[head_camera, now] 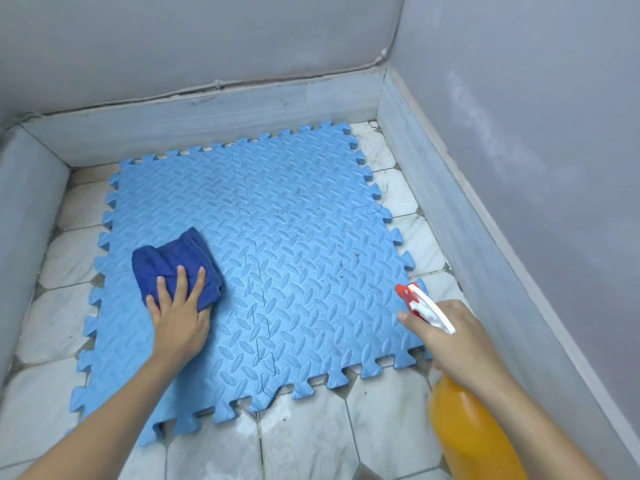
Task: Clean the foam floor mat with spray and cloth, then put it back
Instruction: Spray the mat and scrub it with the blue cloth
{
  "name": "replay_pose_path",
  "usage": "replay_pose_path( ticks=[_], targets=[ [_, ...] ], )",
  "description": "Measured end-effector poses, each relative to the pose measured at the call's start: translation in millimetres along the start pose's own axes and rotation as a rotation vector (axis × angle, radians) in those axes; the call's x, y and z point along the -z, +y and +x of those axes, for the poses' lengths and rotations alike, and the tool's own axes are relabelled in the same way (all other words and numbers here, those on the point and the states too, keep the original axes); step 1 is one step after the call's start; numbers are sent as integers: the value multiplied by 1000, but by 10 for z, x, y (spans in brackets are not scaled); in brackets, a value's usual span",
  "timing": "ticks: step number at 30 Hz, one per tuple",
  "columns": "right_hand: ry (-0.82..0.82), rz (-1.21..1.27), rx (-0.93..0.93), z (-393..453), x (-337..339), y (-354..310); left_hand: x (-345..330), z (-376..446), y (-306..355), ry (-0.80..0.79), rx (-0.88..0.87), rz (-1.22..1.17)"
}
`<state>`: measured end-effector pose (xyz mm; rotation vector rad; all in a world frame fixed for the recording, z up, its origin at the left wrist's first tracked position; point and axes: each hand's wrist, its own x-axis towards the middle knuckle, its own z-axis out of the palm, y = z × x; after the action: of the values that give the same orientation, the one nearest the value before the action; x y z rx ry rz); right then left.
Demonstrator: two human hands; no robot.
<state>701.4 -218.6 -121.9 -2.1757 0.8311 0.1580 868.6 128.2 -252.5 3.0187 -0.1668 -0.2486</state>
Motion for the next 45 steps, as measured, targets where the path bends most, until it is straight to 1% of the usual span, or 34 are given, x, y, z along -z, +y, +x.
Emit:
replay_pose_path(
  ticks=[4, 7, 10, 13, 16, 18, 22, 27, 30, 33, 37, 39, 42, 45],
  targets=[
    [3, -39, -35, -12, -33, -67, -13, 133, 493, 0, -116, 5],
    [-32, -50, 0, -42, -67, -137, -40, 255, 787, -33, -210, 32],
    [-36, -28, 15, -104, -127, -198, -74, 298, 940, -67, -238, 64],
    [30, 57, 10, -141, -158, -312, -71, 283, 926, -78, -247, 83],
    [105, 166, 69, -142, -171, -495, -41, 271, 908, -95, -253, 71],
    [124, 234, 105, -128, -195, -621, -3, 256, 911, -90, -250, 53],
    [77, 179, 87, -48, -286, -722, -13, 176, 717, -68, -243, 40],
    [59, 186, 75, -40, -313, -745, -34, 155, 527, -60, -294, -9],
    [74, 221, 71, -47, -262, -678, -59, 172, 533, -41, -289, 10],
    [112, 194, 67, -77, -208, -578, -98, 162, 516, -18, -294, 10],
    [99, 163, 77, -182, -154, -438, -100, 173, 509, -15, -302, 0],
    [150, 204, 56, -233, -38, -344, -107, 168, 514, -6, -301, 8],
    [312, 243, 42, -323, 192, -193, -90, 153, 578, 16, -278, 3],
    [471, 291, 46, -385, 370, -54, -43, 118, 826, 21, -322, -9]
  ],
)
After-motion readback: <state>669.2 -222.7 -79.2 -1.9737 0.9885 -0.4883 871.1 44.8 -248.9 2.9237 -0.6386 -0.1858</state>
